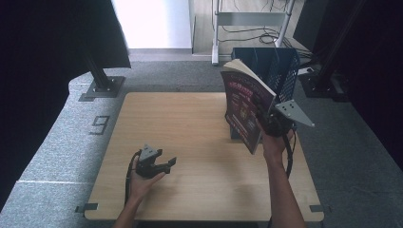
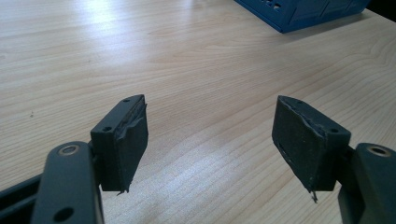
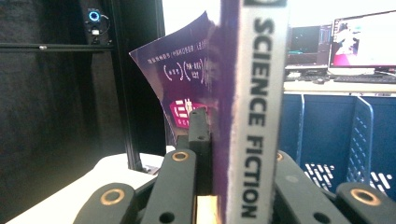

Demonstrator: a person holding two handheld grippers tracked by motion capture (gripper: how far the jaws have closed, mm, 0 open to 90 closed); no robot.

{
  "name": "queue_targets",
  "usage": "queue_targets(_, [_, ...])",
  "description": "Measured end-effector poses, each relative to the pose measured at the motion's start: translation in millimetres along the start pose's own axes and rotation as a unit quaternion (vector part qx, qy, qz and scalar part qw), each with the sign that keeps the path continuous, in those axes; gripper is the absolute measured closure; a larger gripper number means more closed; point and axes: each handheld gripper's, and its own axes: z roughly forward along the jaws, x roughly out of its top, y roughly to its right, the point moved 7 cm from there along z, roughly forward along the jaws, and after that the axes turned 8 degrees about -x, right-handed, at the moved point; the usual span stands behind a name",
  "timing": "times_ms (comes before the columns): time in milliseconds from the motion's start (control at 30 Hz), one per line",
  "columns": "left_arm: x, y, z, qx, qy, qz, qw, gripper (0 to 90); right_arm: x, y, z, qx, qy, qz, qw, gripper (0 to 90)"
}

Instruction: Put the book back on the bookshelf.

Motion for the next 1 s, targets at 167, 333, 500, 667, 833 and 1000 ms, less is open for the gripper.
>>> queue_targets(167, [1.8,0.5,-1.7,0.002,0.010,0.002,0.9999,28.1,2.4,4.8,1.3,-0.006,0.003,0.001,1.0000,81.7])
queue_targets(333, [1.3,0.8,-1.2,0.001,0.007,0.003,1.0000,28.1,3.2,12.6,4.1,-0.022,0.002,0.001,0.9998,81.7])
queue_targets(500, [0.4,1.5,0.4,0.000,0.004,0.003,1.0000,27.9,1.7,22.3,6.5,-0.039,0.003,0.010,0.9992,81.7])
queue_targets(667, [0.2,2.3,0.8,-0.002,0.003,0.005,1.0000,27.9,-1.2,29.1,11.7,-0.051,0.000,0.014,0.9986,81.7])
queue_targets(833, [-0.1,3.4,1.7,-0.003,0.001,0.005,1.0000,27.9,-1.9,33.3,18.6,-0.061,0.001,0.012,0.9981,81.7])
queue_targets(1000, [-0.5,3.5,1.6,-0.005,0.001,0.005,1.0000,27.9,-3.4,34.9,26.4,-0.070,0.001,0.008,0.9975,81.7])
